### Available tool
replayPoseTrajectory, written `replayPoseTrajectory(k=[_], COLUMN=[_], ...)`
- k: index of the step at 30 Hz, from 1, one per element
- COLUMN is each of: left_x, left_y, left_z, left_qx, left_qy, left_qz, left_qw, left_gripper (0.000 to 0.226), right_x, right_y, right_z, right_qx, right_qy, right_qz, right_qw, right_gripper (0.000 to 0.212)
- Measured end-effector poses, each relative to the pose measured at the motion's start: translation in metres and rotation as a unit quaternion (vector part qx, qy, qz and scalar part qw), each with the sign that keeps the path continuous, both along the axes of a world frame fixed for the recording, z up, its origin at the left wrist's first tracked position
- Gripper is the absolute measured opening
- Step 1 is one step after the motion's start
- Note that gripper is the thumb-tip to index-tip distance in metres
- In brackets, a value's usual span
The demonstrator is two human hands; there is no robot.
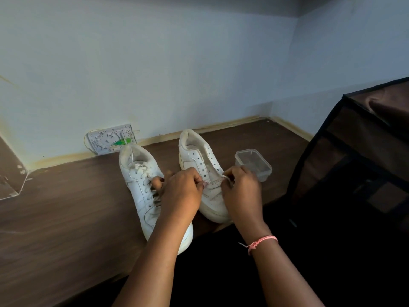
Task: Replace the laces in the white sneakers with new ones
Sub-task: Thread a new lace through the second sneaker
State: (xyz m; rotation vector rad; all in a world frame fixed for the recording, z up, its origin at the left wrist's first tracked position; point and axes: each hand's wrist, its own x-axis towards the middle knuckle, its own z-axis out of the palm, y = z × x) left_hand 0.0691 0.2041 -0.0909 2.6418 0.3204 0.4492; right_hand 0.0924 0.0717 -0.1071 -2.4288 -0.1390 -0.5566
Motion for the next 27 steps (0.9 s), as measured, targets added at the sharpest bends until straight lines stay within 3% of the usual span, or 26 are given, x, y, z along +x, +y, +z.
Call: replayPoseTrajectory(k=[4,7,10,12,16,19,21,27], left_x=[-0.002,-0.001,0.000,0.001,0.004,0.005,0.005,-0.002], left_y=[-0.001,-0.002,0.000,0.001,0.003,0.003,0.004,0.017], left_z=[0.000,-0.001,0.000,0.001,0.001,0.003,0.004,0.018], left_qx=[0.014,0.018,0.029,0.039,0.034,0.029,0.020,0.018], left_qy=[-0.009,-0.009,0.003,0.013,0.016,0.026,0.031,0.000], left_qz=[0.006,0.007,0.008,0.015,0.024,0.018,0.016,0.037], left_qw=[1.000,1.000,1.000,0.999,0.999,0.999,0.999,0.999], left_gripper=[0.017,0.017,0.023,0.026,0.026,0.028,0.027,0.017], right_x=[0.014,0.011,-0.005,-0.017,-0.026,-0.023,-0.021,-0.021], right_y=[-0.024,-0.033,-0.014,0.003,0.014,0.011,0.011,0.009], right_z=[0.000,0.007,0.017,0.010,-0.008,-0.011,-0.013,-0.009], right_qx=[0.031,-0.031,-0.060,-0.104,-0.158,-0.120,-0.077,-0.063], right_qy=[0.022,-0.024,-0.106,-0.080,0.010,0.073,0.096,0.106], right_qz=[-0.048,-0.150,-0.075,-0.026,-0.044,-0.045,-0.038,-0.034], right_qw=[0.998,0.988,0.990,0.991,0.986,0.989,0.992,0.992], right_gripper=[0.011,0.031,0.031,0.025,0.077,0.098,0.101,0.102])
